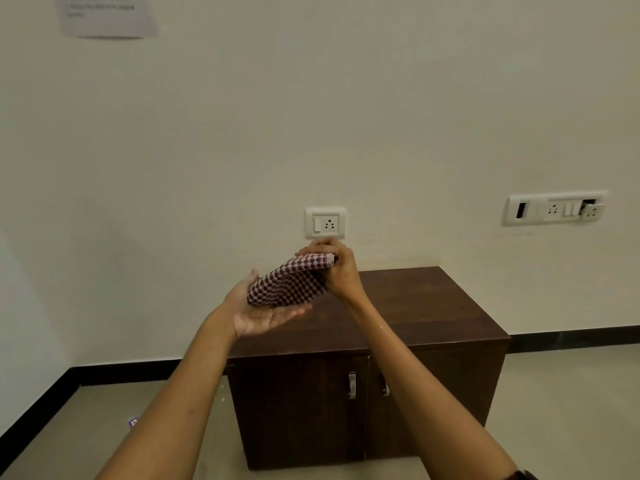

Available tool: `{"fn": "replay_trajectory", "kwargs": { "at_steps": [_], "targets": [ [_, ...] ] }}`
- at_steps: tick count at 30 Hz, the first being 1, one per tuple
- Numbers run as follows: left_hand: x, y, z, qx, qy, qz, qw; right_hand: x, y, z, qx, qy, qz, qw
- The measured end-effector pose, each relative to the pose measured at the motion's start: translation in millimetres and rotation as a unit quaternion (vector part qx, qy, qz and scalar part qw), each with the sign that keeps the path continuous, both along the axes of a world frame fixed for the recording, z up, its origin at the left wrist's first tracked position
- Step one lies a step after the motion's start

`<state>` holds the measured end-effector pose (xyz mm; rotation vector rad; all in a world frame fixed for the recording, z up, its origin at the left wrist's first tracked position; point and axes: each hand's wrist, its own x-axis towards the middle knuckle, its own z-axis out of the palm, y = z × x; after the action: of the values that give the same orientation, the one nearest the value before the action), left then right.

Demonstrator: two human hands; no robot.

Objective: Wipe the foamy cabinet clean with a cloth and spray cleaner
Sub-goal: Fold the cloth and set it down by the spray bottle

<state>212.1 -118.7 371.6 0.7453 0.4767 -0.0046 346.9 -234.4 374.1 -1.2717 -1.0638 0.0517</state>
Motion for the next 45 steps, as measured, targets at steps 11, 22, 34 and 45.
{"fn": "replay_trajectory", "kwargs": {
  "at_steps": [11, 22, 34, 45],
  "targets": [
    [-8, 11, 20, 0.175, -0.085, 0.152, 0.969, -20, -9, -14, -0.108, 0.417, 0.189, 0.882],
    [-38, 45, 8, 0.347, 0.112, 0.061, 0.929, -37, 23, -31, -0.151, 0.558, 0.204, 0.79],
    [-140, 122, -66, 0.377, 0.209, 0.129, 0.893, -129, 112, -71, -0.369, 0.343, 0.102, 0.858],
    [-241, 148, -217, 0.372, 0.373, 0.108, 0.843, -216, 157, -238, -0.494, 0.342, 0.114, 0.791]
  ]
}}
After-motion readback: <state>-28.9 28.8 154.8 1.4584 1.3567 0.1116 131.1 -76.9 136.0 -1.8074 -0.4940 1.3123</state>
